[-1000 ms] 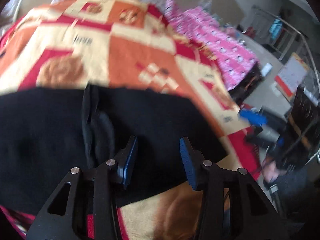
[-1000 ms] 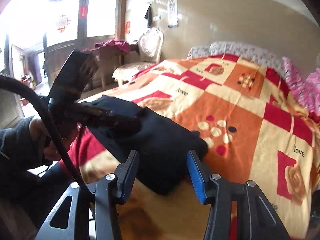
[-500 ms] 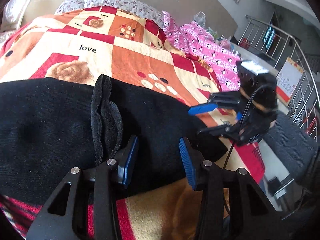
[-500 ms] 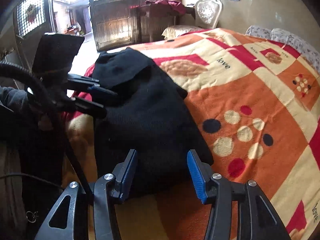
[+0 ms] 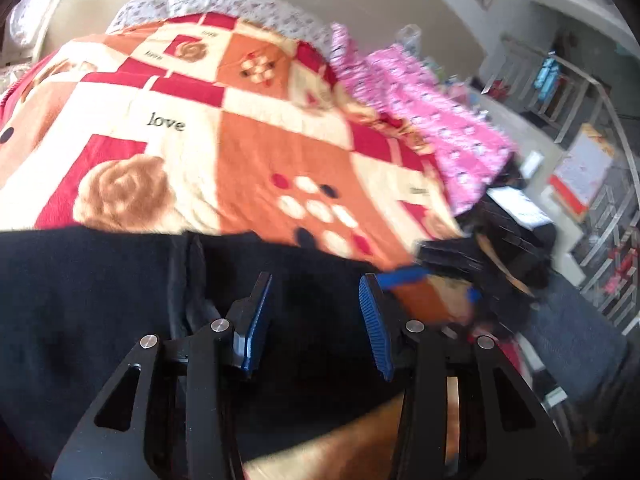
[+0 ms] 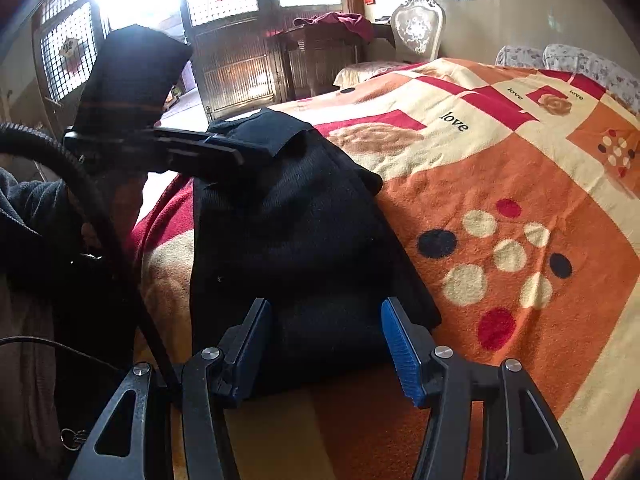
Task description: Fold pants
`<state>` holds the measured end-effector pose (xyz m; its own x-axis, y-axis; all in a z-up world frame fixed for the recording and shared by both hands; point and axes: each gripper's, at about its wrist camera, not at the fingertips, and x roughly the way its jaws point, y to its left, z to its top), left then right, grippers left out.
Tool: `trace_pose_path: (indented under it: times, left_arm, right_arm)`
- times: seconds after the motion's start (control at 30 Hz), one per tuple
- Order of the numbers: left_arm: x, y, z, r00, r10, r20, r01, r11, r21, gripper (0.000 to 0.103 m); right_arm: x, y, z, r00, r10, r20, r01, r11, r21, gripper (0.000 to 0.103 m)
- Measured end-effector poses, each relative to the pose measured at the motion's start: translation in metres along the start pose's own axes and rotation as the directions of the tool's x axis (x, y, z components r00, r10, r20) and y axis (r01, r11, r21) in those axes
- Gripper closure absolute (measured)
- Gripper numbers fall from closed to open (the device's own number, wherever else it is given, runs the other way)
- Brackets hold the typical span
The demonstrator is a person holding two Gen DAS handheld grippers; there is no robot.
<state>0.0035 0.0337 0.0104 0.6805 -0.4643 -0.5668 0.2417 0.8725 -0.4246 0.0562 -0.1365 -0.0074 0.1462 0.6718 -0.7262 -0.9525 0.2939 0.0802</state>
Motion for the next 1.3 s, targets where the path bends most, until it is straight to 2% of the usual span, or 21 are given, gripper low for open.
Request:
trace_pose_path:
  times: [0.07, 0.1, 0.13, 0.17, 0.23, 0.27, 0.4, 0.43, 0.53, 0.6, 0.67, 0.73, 0.77, 0.93, 1.0, 1.07, 1.13, 1.17, 1.2, 1.3]
  left_arm:
    - [0.015, 0.018, 0.006, 0.998, 0.047, -0.030, -0.048, 0.997, -0.054, 0.061]
    - [0.018, 0.028, 0.007, 0.995, 0.095, -0.024, -0.097, 0.992, -0.085, 0.075]
    - [0.018, 0.041, 0.006, 0.993, 0.114, -0.013, -0.115, 0.985, -0.131, 0.084]
    - [0.018, 0.050, 0.005, 0.993, 0.117, -0.010, -0.117, 0.979, -0.164, 0.100]
    - [0.015, 0.064, 0.002, 0.997, 0.071, -0.008, -0.071, 0.969, -0.235, 0.101]
    - [0.014, 0.064, 0.002, 0.997, 0.075, -0.011, -0.075, 0.971, -0.228, 0.101]
    - [-0.003, 0.039, 0.001, 0.989, 0.143, 0.031, -0.137, 0.981, -0.136, 0.100]
    - [-0.009, 0.033, 0.001, 0.989, 0.137, 0.052, -0.131, 0.984, -0.117, 0.099]
    - [-0.026, 0.004, -0.010, 0.995, 0.053, 0.081, -0.052, 0.999, -0.008, 0.098]
    - [-0.031, -0.004, -0.026, 0.996, 0.066, 0.065, -0.068, 0.997, 0.037, 0.089]
    - [-0.018, 0.014, -0.042, 0.991, 0.131, -0.015, -0.131, 0.991, -0.006, 0.086]
    - [-0.022, 0.029, -0.052, 0.997, 0.064, 0.042, -0.062, 0.996, -0.061, 0.087]
    - [-0.023, 0.032, -0.051, 0.998, 0.056, 0.038, -0.053, 0.996, -0.067, 0.087]
    - [-0.026, 0.025, -0.054, 0.993, 0.102, 0.059, -0.101, 0.995, -0.023, 0.087]
    - [-0.026, 0.026, -0.054, 0.994, 0.087, 0.063, -0.085, 0.996, -0.035, 0.087]
    - [-0.026, 0.028, -0.054, 0.996, 0.065, 0.066, -0.061, 0.997, -0.054, 0.087]
    - [-0.020, 0.026, -0.053, 0.997, 0.046, 0.067, -0.041, 0.997, -0.070, 0.087]
    - [-0.020, 0.027, -0.052, 0.997, 0.040, 0.067, -0.035, 0.997, -0.075, 0.087]
    - [-0.021, 0.027, -0.052, 0.997, 0.034, 0.067, -0.029, 0.997, -0.078, 0.087]
    - [-0.026, 0.029, -0.052, 0.998, 0.015, 0.065, -0.009, 0.996, -0.090, 0.087]
  right_arm:
    - [0.000, 0.001, 0.000, 1.000, -0.009, 0.003, 0.009, 1.000, -0.006, 0.047]
    - [0.000, 0.002, 0.000, 1.000, -0.013, 0.004, 0.013, 1.000, -0.008, 0.047]
    - [-0.001, 0.003, 0.000, 1.000, -0.016, 0.004, 0.016, 1.000, -0.010, 0.047]
    - [-0.001, 0.003, 0.000, 1.000, -0.019, 0.005, 0.019, 1.000, -0.012, 0.047]
    - [-0.001, 0.004, 0.000, 1.000, -0.025, 0.006, 0.025, 1.000, -0.015, 0.047]
    - [-0.001, 0.004, 0.000, 1.000, -0.025, 0.006, 0.025, 1.000, -0.015, 0.047]
    - [-0.001, 0.003, -0.001, 1.000, -0.017, 0.006, 0.017, 1.000, -0.008, 0.047]
    - [-0.001, 0.003, -0.001, 1.000, -0.017, 0.007, 0.017, 1.000, -0.008, 0.047]
    - [-0.001, 0.004, -0.001, 1.000, -0.023, 0.007, 0.023, 1.000, -0.013, 0.047]
    - [-0.001, 0.005, -0.001, 1.000, -0.025, 0.007, 0.025, 1.000, -0.014, 0.047]
    - [-0.001, 0.006, -0.001, 0.999, -0.034, 0.008, 0.034, 0.999, -0.021, 0.047]
    - [-0.001, 0.007, 0.000, 0.999, -0.040, 0.008, 0.041, 0.999, -0.025, 0.047]
    - [-0.001, 0.008, 0.000, 0.999, -0.044, 0.007, 0.044, 0.999, -0.027, 0.047]
    - [-0.006, 0.014, 0.006, 0.996, -0.094, -0.006, 0.094, 0.995, -0.018, 0.047]
    - [-0.016, 0.022, 0.014, 0.997, -0.081, 0.002, 0.081, 0.997, -0.007, 0.047]
    - [-0.022, 0.036, 0.016, 0.998, -0.057, 0.022, 0.058, 0.997, -0.046, 0.047]
    - [-0.005, 0.041, 0.009, 0.996, -0.062, -0.072, 0.057, 0.996, -0.069, 0.046]
    - [0.001, 0.042, 0.002, 0.994, -0.085, -0.066, 0.079, 0.993, -0.089, 0.041]
    - [0.001, 0.041, -0.002, 0.996, -0.080, -0.025, 0.078, 0.994, -0.077, 0.038]
    - [0.002, 0.041, -0.005, 0.997, -0.080, -0.004, 0.080, 0.995, -0.068, 0.038]
